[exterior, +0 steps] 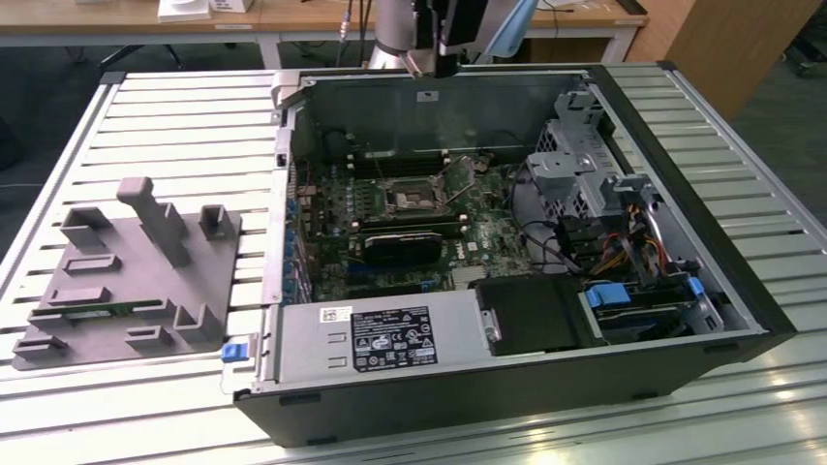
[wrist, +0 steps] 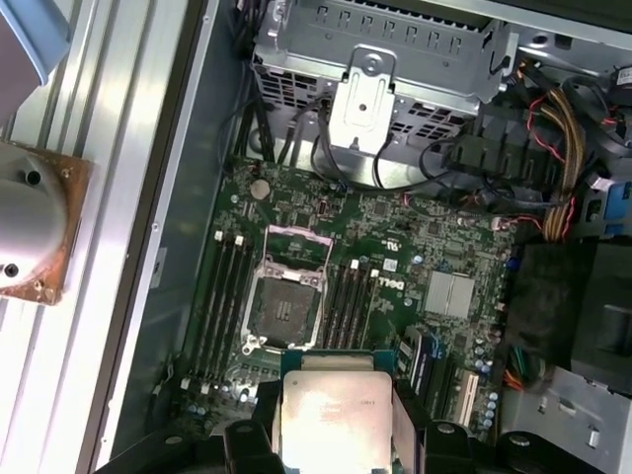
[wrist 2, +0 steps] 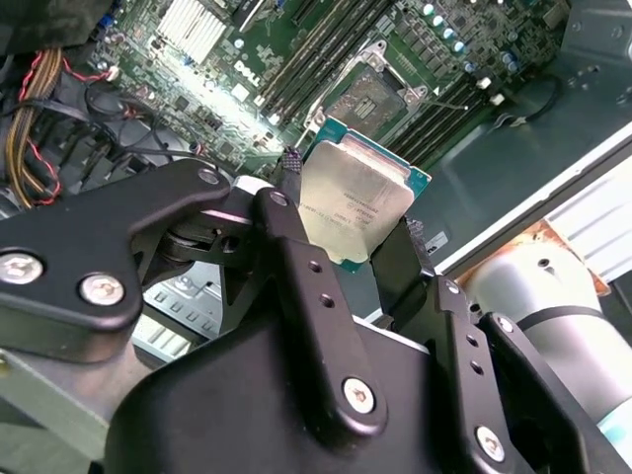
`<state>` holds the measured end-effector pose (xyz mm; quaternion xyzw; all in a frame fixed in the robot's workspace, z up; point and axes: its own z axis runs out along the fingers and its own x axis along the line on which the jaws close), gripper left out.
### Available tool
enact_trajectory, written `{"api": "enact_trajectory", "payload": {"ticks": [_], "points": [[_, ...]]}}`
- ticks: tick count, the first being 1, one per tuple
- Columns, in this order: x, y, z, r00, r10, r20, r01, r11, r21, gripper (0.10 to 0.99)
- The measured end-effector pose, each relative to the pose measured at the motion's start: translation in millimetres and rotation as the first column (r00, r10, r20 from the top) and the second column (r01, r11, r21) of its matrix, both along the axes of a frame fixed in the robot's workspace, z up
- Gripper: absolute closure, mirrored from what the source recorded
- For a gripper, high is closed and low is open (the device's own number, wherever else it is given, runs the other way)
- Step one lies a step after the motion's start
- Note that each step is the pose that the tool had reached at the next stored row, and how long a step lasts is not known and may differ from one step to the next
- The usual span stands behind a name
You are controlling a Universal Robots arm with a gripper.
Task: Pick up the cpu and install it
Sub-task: 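Place the cpu into insertion slot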
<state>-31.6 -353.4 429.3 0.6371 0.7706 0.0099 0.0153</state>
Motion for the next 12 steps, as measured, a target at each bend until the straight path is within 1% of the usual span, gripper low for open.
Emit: {"api": "enact_trajectory", "payload": {"ticks": [6, 12], "points": [[0.0, 0.0, -0.3, 0.9992, -0.041, 0.0001, 0.041, 0.9992, 0.000, 0.553], [0.0, 0.0, -0.5, 0.9967, -0.081, 0.0000, 0.081, 0.9967, 0.000, 0.553]]}}
